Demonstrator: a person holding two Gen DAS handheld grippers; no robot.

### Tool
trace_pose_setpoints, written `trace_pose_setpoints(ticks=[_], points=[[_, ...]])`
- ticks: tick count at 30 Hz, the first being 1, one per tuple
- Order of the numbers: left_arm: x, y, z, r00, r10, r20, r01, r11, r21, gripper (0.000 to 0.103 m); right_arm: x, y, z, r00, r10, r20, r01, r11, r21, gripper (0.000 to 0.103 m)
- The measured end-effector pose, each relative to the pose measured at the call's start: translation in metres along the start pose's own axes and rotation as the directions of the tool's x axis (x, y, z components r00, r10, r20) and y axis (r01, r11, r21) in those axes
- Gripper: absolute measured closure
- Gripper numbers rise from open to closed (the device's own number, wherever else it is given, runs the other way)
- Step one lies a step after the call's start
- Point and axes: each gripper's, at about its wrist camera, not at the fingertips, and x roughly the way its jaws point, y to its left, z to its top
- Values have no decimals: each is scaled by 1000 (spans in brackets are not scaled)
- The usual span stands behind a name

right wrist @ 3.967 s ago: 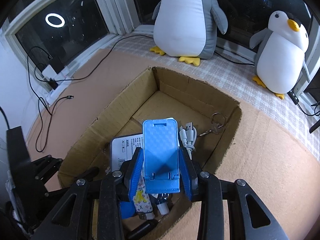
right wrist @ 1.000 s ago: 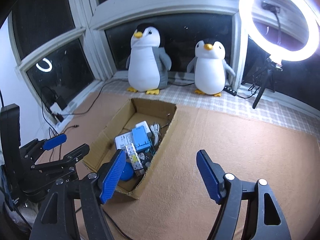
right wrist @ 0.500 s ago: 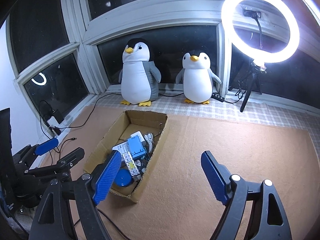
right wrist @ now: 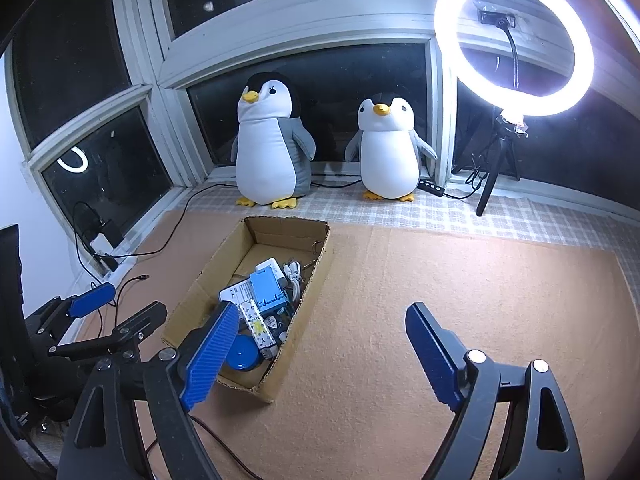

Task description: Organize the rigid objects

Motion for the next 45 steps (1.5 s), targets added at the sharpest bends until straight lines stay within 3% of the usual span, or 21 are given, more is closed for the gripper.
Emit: trace_pose_setpoints(ticks=[45], points=[[2, -2, 0, 1000, -4, -8, 4, 1000, 5, 21, 4, -5, -4, 1000, -7, -17, 8, 1000, 19, 18]])
